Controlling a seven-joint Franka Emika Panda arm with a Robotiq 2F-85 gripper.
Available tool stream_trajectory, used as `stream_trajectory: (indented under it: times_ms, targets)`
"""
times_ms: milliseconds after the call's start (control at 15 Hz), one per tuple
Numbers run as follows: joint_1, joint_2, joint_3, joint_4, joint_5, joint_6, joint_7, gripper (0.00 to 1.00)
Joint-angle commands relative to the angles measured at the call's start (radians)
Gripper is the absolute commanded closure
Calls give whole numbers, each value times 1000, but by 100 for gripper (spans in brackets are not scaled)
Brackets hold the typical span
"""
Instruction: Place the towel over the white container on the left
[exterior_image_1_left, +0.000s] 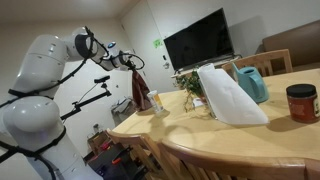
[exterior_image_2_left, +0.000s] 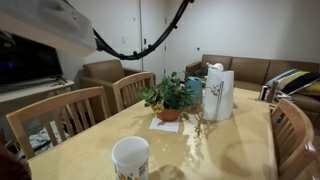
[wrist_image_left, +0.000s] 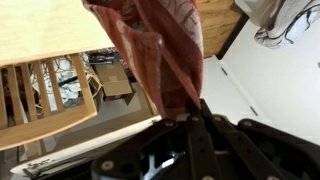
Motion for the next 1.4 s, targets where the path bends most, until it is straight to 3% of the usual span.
stream_trajectory:
  times_ms: [0, 267, 467, 733, 1333]
  targets:
    - [-7, -83, -55, -126, 2, 49, 95, 98]
    - [38, -141, -189, -217, -27, 94, 246, 99]
    - [130, -194, -369, -286, -91, 110, 406, 99]
    - [256, -239, -559, -349, -191, 98, 576, 99]
    - [509, -271, -849, -431, -396, 27, 869, 99]
